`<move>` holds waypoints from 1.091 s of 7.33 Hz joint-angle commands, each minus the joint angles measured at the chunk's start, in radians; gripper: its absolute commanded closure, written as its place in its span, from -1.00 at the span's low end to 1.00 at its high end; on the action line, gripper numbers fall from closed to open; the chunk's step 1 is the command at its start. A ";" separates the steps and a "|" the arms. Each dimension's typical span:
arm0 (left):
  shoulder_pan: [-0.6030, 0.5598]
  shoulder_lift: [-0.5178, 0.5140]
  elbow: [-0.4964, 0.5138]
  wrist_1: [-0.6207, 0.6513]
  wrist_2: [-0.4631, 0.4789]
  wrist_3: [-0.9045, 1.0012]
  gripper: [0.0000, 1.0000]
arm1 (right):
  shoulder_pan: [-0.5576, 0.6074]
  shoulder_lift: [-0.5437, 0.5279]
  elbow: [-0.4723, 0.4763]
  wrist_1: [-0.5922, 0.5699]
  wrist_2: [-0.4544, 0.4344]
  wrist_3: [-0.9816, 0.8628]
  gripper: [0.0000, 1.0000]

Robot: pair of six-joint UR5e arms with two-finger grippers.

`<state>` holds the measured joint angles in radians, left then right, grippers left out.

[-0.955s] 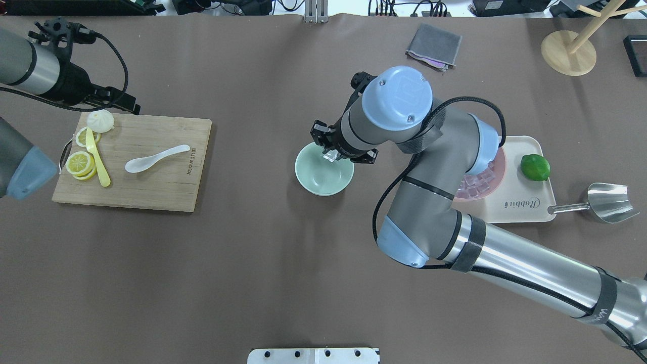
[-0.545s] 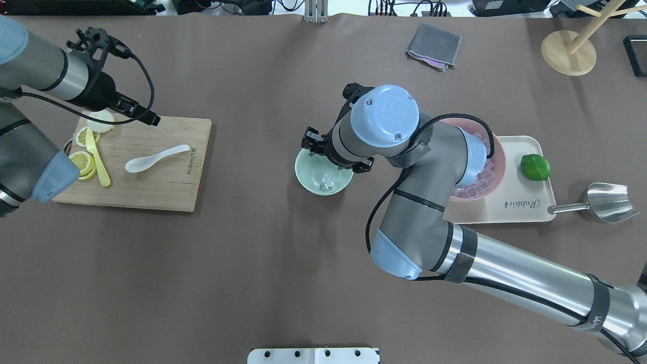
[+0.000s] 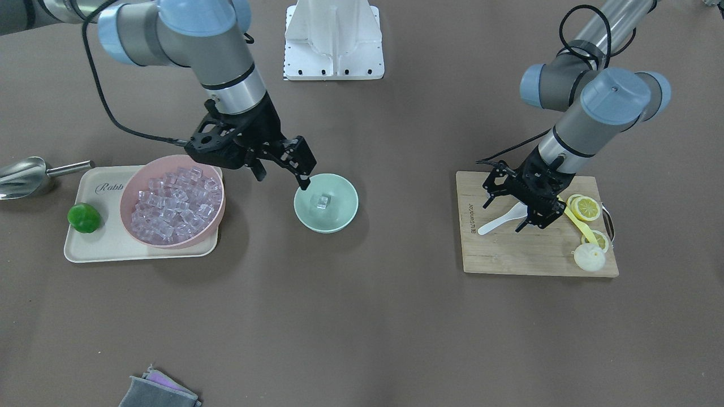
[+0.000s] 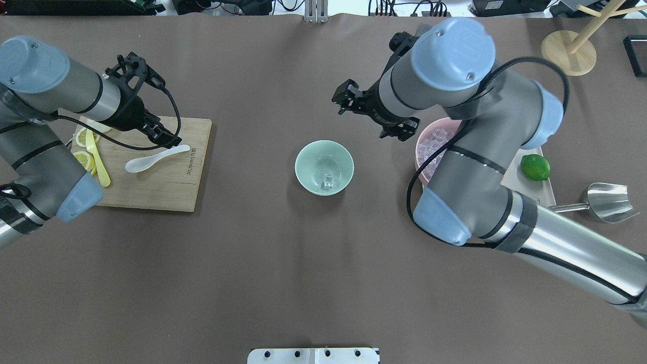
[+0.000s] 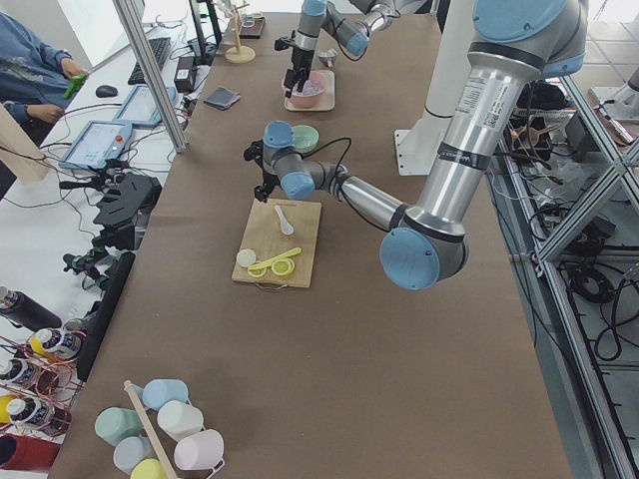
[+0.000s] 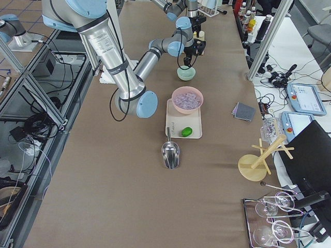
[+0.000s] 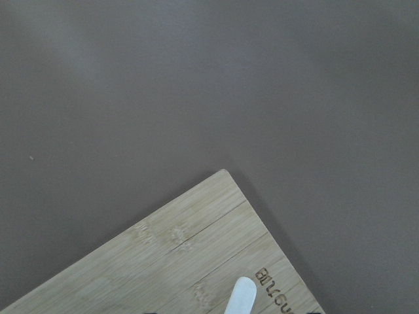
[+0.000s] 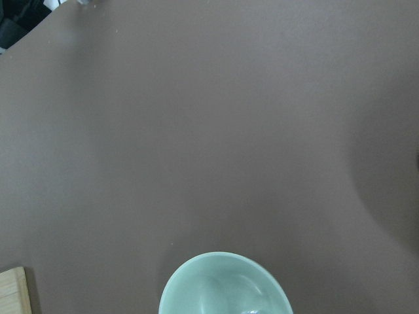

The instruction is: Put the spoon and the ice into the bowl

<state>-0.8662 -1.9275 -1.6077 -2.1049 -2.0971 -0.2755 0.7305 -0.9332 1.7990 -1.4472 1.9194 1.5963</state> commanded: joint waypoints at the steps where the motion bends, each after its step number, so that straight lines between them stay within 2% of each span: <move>1: 0.015 0.008 0.017 0.005 0.015 0.164 -0.56 | 0.166 -0.115 0.100 -0.032 0.187 -0.097 -1.00; 2: 0.024 0.007 0.046 0.008 0.058 0.182 -0.55 | 0.215 -0.184 0.133 -0.032 0.255 -0.117 -1.00; 3: 0.035 -0.005 0.070 0.031 0.055 0.193 -0.45 | 0.230 -0.214 0.160 -0.033 0.274 -0.143 -1.00; 4: 0.044 -0.011 0.086 0.034 0.060 0.193 -0.39 | 0.231 -0.220 0.157 -0.033 0.276 -0.147 -1.00; 6: 0.046 0.004 0.086 0.036 0.034 0.191 -0.32 | 0.304 -0.254 0.183 -0.033 0.372 -0.159 -1.00; 7: 0.044 0.008 0.081 0.037 0.014 0.190 -0.27 | 0.309 -0.256 0.180 -0.033 0.380 -0.173 -1.00; 8: 0.049 0.012 0.091 0.037 0.022 0.190 -0.09 | 0.317 -0.256 0.181 -0.033 0.385 -0.176 -1.00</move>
<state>-0.8206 -1.9210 -1.5224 -2.0685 -2.0725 -0.0854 1.0339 -1.1859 1.9785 -1.4803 2.2895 1.4285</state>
